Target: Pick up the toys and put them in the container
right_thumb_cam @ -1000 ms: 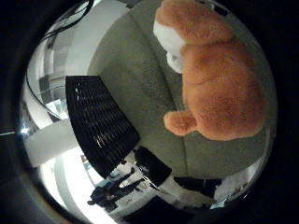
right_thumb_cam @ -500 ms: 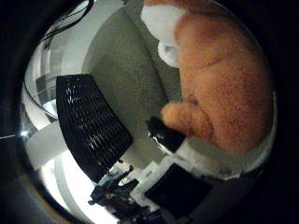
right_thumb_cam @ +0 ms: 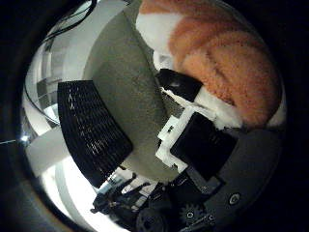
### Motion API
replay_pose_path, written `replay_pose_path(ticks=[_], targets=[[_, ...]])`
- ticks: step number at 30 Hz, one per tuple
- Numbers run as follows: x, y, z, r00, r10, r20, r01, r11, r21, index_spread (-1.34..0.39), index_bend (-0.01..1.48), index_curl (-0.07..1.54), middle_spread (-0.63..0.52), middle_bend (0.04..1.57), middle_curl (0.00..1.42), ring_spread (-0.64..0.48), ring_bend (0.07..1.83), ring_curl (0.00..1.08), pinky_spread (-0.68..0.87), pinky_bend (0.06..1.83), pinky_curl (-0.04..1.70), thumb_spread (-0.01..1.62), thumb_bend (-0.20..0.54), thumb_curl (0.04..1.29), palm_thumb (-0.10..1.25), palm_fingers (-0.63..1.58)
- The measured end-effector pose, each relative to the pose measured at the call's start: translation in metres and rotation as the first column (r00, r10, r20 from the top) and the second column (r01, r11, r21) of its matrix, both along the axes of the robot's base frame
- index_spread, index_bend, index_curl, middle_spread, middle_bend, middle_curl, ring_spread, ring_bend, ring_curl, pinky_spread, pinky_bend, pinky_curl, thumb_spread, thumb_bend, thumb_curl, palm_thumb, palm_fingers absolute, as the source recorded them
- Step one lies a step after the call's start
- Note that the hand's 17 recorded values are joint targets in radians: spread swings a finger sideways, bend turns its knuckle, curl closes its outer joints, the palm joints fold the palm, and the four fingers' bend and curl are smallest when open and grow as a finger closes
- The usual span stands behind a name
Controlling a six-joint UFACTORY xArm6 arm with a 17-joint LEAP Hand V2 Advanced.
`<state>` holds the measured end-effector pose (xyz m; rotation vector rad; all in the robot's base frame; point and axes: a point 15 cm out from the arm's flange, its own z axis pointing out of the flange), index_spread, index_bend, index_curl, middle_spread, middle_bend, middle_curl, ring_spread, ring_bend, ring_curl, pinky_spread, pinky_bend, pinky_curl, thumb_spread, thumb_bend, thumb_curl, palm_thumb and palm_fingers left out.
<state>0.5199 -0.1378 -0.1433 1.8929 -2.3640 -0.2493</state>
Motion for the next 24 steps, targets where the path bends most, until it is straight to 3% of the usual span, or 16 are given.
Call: replay_pose_path(ticks=[6,11,24], targets=[[0.001,0.0,0.001,1.0,0.013,0.002,-0.012,1.0,-0.008,-0.49,0.43,0.7,-0.29,0.85,0.74,-0.28,1.08,0.53,-0.34,1.34,0.2,1.03,-0.012,0.43,0.87,1.18],[0.005,-0.003,0.007,1.0,0.015,0.013,-0.015,1.0,-0.013,-0.46,0.64,0.83,-0.26,1.0,0.78,-0.25,1.18,0.57,-0.28,1.4,0.3,0.98,-0.009,0.49,0.97,1.23],[0.021,-0.036,0.037,0.997,0.001,0.074,0.002,0.999,-0.045,-0.34,0.97,0.95,-0.19,1.22,0.86,-0.22,1.36,0.68,-0.18,1.57,0.52,0.9,-0.014,0.64,1.07,1.1]])
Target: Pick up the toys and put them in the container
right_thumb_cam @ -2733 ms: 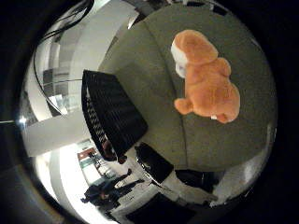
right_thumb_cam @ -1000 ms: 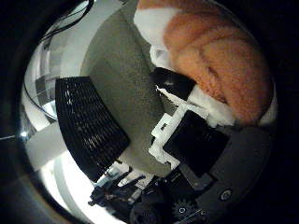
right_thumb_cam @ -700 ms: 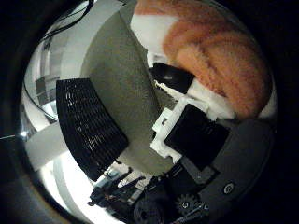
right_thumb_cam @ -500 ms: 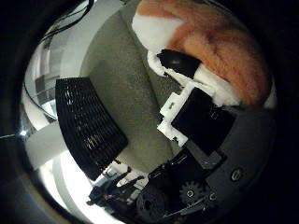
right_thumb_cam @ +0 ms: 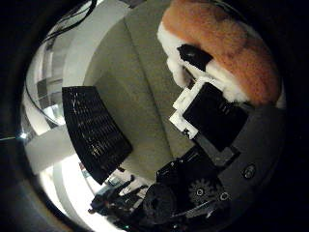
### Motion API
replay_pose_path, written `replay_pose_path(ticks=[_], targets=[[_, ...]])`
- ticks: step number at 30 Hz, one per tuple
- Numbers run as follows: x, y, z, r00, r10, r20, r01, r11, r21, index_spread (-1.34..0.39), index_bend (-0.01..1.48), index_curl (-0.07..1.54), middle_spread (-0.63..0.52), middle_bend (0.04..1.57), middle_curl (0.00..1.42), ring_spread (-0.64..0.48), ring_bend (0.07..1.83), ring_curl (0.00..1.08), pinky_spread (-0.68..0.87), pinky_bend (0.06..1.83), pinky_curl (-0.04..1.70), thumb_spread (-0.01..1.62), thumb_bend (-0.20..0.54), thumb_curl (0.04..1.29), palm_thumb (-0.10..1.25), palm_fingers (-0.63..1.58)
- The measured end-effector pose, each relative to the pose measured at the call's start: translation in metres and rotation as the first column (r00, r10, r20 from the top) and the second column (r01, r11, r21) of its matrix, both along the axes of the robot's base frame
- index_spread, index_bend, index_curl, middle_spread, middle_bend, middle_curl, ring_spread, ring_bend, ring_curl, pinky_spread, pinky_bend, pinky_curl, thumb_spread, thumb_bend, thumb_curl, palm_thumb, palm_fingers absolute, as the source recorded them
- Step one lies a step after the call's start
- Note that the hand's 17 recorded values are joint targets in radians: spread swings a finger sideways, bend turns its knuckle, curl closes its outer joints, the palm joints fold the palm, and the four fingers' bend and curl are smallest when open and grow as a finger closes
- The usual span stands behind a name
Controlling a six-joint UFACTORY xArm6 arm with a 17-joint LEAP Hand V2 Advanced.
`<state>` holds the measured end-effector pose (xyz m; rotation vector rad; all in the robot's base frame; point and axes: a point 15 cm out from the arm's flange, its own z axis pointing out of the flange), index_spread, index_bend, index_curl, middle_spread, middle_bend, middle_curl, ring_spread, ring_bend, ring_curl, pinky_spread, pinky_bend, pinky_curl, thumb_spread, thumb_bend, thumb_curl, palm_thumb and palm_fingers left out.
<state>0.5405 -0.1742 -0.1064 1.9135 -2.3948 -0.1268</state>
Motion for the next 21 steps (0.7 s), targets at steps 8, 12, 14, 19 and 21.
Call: replay_pose_path(ticks=[8,12,14,19,21], targets=[[0.007,-0.031,0.055,0.998,0.001,0.058,0.002,0.999,-0.045,-0.31,1.01,0.96,-0.19,1.24,0.88,-0.22,1.37,0.72,-0.17,1.56,0.61,0.79,-0.014,0.75,1.07,1.09],[0.007,-0.035,0.096,0.996,0.022,0.092,-0.016,0.997,-0.071,-0.3,1.02,0.95,-0.19,1.25,0.89,-0.22,1.37,0.74,-0.17,1.54,0.64,0.77,-0.017,0.78,1.08,1.09],[0.005,-0.034,0.116,0.994,0.031,0.104,-0.023,0.997,-0.08,-0.3,1.02,0.95,-0.19,1.25,0.89,-0.22,1.36,0.74,-0.17,1.54,0.66,0.76,-0.014,0.8,1.08,1.09],[-0.005,-0.011,0.166,0.99,0.083,0.116,-0.071,0.992,-0.1,-0.29,1.03,0.95,-0.18,1.25,0.89,-0.22,1.36,0.75,-0.17,1.51,0.69,0.75,-0.016,0.83,1.07,1.1],[-0.009,0.002,0.186,0.987,0.105,0.118,-0.093,0.99,-0.105,-0.29,1.03,0.94,-0.18,1.25,0.89,-0.22,1.36,0.75,-0.17,1.5,0.71,0.74,-0.017,0.84,1.07,1.1]])
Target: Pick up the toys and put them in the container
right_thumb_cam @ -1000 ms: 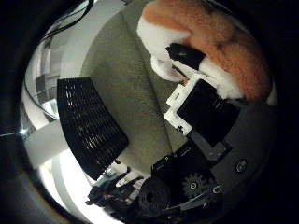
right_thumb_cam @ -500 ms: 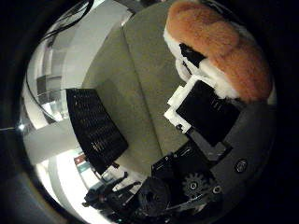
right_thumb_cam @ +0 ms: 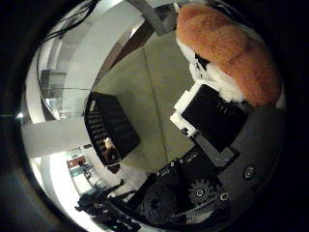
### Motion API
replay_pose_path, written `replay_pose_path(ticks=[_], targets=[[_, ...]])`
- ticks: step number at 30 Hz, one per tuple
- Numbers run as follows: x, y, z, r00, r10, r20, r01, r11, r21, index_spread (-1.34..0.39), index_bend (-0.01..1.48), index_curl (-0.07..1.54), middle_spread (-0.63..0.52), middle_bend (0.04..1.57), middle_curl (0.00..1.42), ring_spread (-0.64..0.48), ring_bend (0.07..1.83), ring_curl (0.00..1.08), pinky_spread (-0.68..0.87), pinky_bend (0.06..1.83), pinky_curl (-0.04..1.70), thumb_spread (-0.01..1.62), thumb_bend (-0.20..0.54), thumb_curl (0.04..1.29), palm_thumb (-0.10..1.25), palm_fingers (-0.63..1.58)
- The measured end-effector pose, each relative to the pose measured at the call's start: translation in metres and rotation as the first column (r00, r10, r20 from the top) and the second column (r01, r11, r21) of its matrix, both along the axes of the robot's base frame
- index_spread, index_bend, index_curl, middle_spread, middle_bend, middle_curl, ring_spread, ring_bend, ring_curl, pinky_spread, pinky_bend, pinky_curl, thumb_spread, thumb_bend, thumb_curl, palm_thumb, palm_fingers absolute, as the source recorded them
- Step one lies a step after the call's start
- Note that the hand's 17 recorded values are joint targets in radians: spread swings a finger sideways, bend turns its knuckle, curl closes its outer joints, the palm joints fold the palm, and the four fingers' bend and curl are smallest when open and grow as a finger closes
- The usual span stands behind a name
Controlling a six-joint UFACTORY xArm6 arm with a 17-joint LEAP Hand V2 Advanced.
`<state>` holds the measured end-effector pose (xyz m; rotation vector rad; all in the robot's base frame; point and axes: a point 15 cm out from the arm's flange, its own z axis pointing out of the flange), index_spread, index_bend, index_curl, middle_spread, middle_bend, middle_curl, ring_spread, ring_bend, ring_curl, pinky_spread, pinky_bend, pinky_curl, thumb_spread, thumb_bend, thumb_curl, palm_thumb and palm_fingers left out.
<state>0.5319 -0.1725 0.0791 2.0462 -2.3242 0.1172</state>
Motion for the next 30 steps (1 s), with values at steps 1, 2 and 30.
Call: replay_pose_path(ticks=[1,2,30], targets=[[0.0,0.009,0.009,1.0,0.015,0.003,-0.015,1.0,-0.001,-0.29,1.03,0.94,-0.19,1.25,0.89,-0.22,1.36,0.75,-0.17,1.5,0.71,0.74,-0.017,0.85,1.06,1.1],[-0.002,0.019,0.018,1.0,0.029,0.003,-0.029,1.0,0.0,-0.29,1.03,0.94,-0.19,1.25,0.89,-0.22,1.36,0.75,-0.17,1.5,0.72,0.74,-0.016,0.85,1.06,1.1],[-0.066,0.352,0.102,0.895,0.447,-0.001,-0.447,0.894,0.015,-0.29,1.05,0.94,-0.19,1.25,0.91,-0.22,1.35,0.77,-0.18,1.43,0.83,0.75,-0.016,0.9,1.03,1.1]])
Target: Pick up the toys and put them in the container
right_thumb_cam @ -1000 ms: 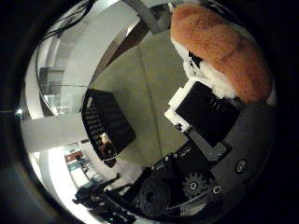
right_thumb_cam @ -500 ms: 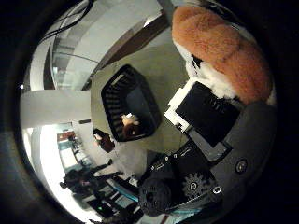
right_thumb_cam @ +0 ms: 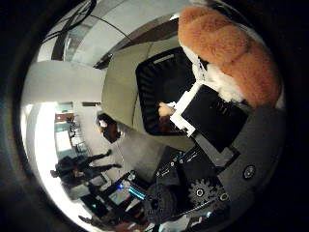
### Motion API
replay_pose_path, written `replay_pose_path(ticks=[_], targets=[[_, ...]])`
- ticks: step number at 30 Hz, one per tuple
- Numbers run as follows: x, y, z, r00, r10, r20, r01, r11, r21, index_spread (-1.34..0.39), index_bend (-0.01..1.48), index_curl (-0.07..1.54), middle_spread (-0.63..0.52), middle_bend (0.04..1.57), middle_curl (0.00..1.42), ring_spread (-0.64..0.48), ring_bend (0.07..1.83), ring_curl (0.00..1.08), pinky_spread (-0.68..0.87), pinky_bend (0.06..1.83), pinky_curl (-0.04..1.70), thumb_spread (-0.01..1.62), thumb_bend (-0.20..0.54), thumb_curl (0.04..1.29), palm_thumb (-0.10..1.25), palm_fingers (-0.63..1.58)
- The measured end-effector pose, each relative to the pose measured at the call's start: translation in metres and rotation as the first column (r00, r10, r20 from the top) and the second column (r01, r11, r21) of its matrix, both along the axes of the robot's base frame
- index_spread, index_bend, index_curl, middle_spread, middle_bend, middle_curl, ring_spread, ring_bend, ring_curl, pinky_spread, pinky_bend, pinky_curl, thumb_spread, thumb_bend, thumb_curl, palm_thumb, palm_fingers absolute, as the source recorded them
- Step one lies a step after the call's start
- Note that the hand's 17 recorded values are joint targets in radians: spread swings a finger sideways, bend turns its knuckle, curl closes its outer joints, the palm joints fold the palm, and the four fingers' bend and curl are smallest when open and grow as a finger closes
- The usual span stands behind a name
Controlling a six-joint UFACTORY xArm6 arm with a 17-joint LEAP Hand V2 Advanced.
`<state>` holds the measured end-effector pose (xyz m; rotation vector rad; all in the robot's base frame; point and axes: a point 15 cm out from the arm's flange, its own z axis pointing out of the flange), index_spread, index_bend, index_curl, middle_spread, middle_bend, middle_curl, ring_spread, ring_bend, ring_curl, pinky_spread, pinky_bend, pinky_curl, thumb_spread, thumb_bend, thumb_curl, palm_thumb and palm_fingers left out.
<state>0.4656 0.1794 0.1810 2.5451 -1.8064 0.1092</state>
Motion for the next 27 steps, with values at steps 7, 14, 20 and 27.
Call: replay_pose_path(ticks=[7,14,20,27], targets=[[-0.026,0.04,0.003,0.997,0.074,-0.029,-0.074,0.997,-0.003,-0.29,1.05,0.94,-0.19,1.25,0.91,-0.22,1.35,0.77,-0.18,1.42,0.85,0.75,-0.016,0.91,1.04,1.11],[-0.049,0.069,0.005,0.991,0.12,-0.051,-0.12,0.993,0.002,-0.29,1.05,0.93,-0.19,1.25,0.91,-0.22,1.35,0.77,-0.18,1.41,0.86,0.74,-0.016,0.92,1.05,1.11],[-0.076,0.109,0.006,0.98,0.193,-0.052,-0.194,0.981,0.001,-0.29,1.05,0.93,-0.19,1.25,0.91,-0.22,1.35,0.77,-0.19,1.41,0.87,0.74,-0.017,0.92,1.05,1.1],[-0.103,0.14,0.002,0.966,0.25,-0.066,-0.25,0.968,-0.002,-0.29,1.05,0.94,-0.19,1.25,0.91,-0.22,1.35,0.77,-0.19,1.4,0.87,0.72,-0.017,0.93,1.05,1.1]])
